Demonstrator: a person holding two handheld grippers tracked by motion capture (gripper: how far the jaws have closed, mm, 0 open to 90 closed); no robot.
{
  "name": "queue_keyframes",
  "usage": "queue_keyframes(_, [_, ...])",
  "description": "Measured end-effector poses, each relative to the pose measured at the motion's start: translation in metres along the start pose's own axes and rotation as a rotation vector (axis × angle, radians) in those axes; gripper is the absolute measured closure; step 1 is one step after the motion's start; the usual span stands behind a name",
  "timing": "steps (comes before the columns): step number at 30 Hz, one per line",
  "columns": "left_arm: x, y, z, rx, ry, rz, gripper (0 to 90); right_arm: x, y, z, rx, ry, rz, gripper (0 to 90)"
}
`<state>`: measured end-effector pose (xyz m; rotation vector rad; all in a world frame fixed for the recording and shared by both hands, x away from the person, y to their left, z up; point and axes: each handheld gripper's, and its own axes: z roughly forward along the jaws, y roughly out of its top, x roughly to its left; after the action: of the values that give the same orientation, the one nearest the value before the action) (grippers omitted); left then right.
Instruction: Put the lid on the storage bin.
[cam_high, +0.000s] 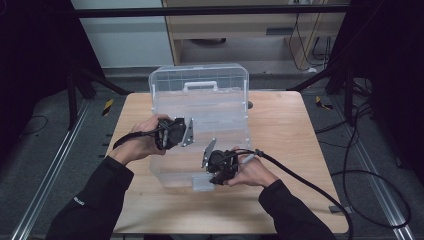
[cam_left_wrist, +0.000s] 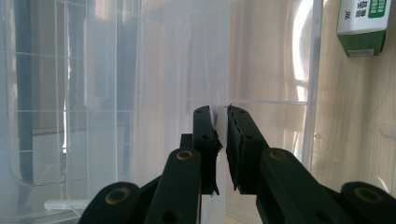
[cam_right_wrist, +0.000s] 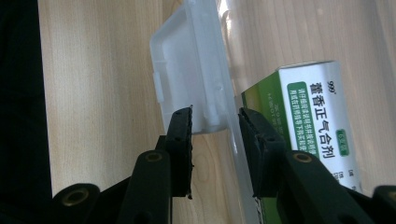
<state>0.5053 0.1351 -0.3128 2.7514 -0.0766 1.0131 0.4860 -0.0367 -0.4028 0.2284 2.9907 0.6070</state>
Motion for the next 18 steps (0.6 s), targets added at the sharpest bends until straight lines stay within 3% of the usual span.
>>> queue_keyframes(18, [-0.0073, 0.0004, -0.0033, 0.001, -0.015, -0.013, 81.7, 0.0041, 0.0003, 0.0021, 0.014, -0.016, -0.013, 61.9])
